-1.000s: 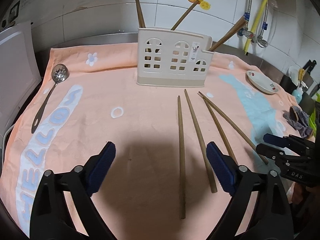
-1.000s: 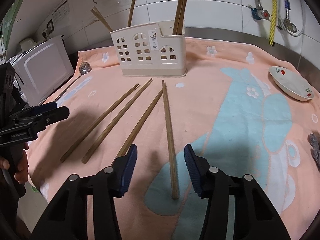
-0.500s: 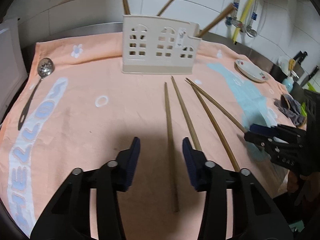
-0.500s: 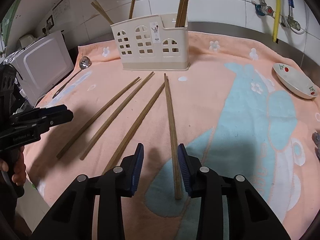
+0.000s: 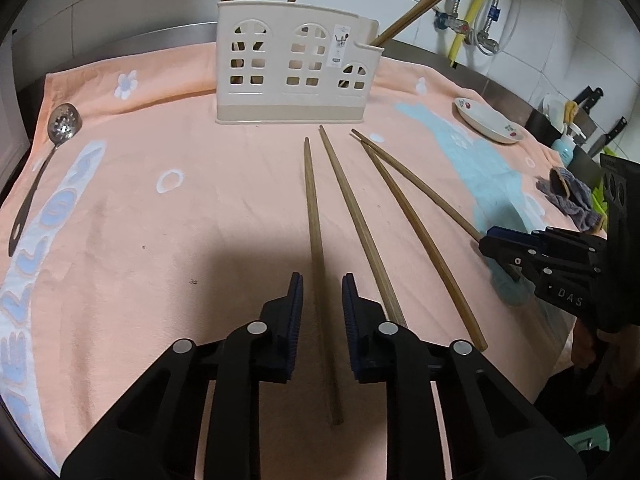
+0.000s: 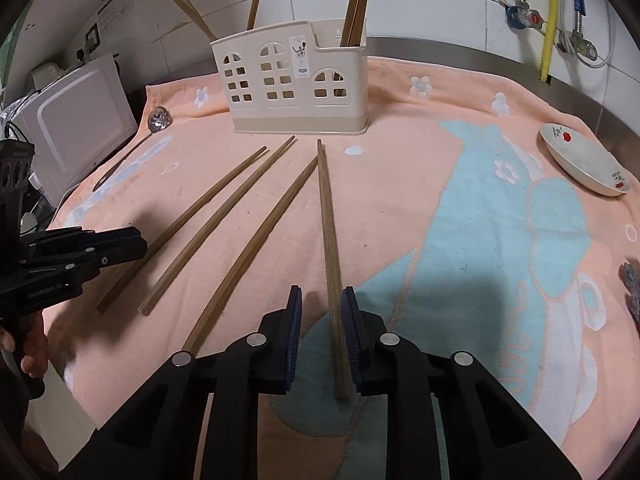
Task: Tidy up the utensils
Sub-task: 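Move the left tool onto a chopstick while the right tool closes on another, then lift both held chopsticks upright and lower them into the cream holder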
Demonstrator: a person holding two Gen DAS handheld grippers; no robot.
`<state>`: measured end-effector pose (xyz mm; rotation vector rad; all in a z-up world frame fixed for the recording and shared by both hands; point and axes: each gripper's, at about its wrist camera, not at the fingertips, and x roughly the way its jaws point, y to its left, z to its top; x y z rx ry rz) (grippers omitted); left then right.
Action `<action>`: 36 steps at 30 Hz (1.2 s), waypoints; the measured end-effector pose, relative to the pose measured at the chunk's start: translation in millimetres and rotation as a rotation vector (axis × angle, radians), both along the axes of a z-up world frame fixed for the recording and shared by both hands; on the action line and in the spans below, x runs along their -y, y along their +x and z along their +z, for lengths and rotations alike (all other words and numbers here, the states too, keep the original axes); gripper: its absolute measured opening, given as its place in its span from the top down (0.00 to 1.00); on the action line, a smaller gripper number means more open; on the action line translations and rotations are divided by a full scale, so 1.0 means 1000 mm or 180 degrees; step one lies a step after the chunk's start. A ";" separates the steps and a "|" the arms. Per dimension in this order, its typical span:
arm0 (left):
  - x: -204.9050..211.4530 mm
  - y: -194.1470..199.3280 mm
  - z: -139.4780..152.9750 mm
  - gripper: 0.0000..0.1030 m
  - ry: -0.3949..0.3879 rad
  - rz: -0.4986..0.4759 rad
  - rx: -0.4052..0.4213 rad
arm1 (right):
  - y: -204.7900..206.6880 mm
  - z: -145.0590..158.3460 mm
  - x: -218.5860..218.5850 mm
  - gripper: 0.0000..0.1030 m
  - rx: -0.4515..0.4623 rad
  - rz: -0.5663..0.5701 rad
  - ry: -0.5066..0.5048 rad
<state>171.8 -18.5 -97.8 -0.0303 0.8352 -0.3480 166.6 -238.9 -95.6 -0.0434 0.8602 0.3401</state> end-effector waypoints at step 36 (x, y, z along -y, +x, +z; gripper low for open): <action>0.002 0.003 0.005 0.95 0.0126 0.0103 0.0059 | -0.008 0.005 0.003 0.94 0.0153 -0.0061 -0.0053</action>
